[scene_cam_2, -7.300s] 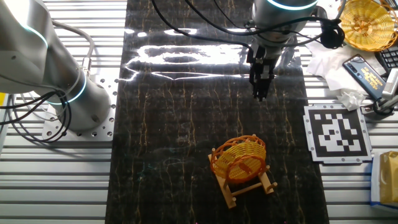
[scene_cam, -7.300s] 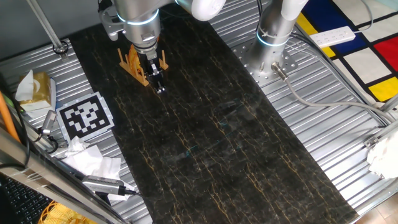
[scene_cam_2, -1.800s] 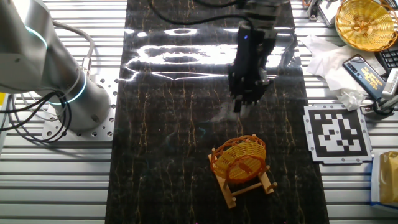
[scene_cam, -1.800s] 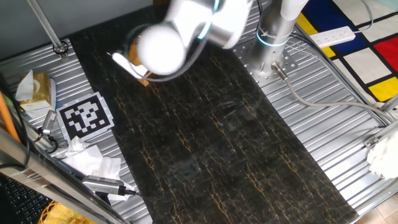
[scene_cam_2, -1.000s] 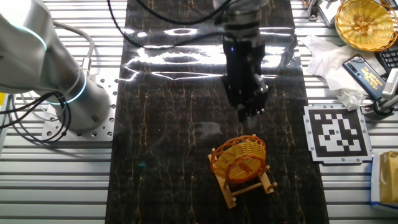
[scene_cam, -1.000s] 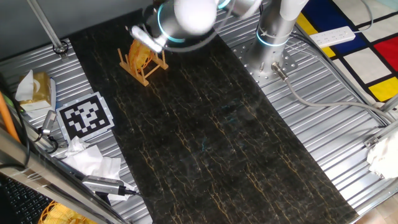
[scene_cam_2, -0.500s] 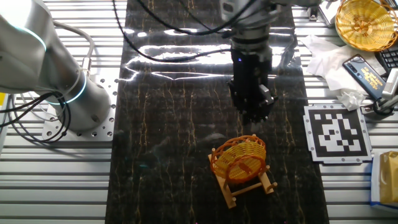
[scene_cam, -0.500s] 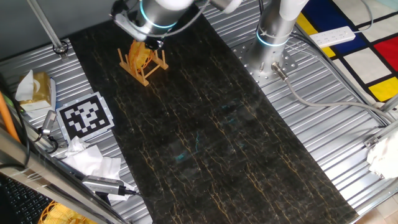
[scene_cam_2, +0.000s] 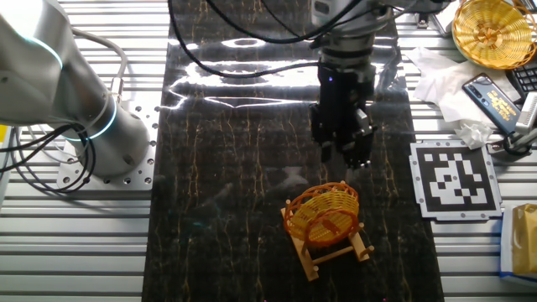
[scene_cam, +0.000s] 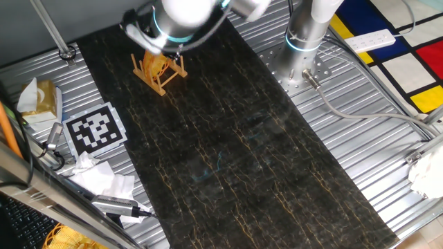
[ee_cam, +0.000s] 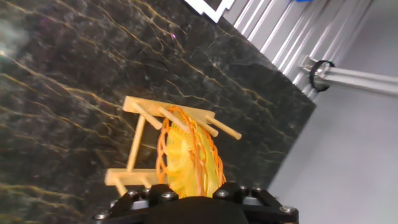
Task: Take the dish off the dish rack
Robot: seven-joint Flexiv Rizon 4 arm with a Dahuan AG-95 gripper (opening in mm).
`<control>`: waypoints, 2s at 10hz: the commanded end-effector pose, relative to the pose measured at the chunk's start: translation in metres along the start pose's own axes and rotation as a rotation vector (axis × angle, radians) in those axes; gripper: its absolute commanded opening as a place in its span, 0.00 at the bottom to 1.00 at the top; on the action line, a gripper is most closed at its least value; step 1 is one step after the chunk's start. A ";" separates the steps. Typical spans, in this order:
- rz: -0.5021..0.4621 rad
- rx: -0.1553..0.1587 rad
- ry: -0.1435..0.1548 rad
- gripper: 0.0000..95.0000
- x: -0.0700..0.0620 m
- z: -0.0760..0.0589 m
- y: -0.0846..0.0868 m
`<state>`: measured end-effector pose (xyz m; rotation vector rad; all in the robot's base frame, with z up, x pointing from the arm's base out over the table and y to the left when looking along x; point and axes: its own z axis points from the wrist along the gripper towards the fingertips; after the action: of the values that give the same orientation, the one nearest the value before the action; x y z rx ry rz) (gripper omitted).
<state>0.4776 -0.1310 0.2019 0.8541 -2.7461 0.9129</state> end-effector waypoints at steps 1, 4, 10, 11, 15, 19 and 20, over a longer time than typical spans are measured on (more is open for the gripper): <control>-0.081 0.186 0.037 0.20 0.000 0.009 0.005; -0.081 0.201 0.048 0.20 0.004 0.009 0.008; -0.065 0.207 0.037 0.20 0.005 0.009 0.007; -0.064 0.209 0.034 0.20 0.006 0.006 0.006; -0.055 0.222 0.039 0.20 0.005 0.006 0.005; -0.061 0.149 -0.005 0.20 0.005 0.002 0.003; -0.051 0.097 -0.027 0.00 0.006 0.001 0.003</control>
<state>0.4688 -0.1343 0.2033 0.9783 -2.6655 1.1122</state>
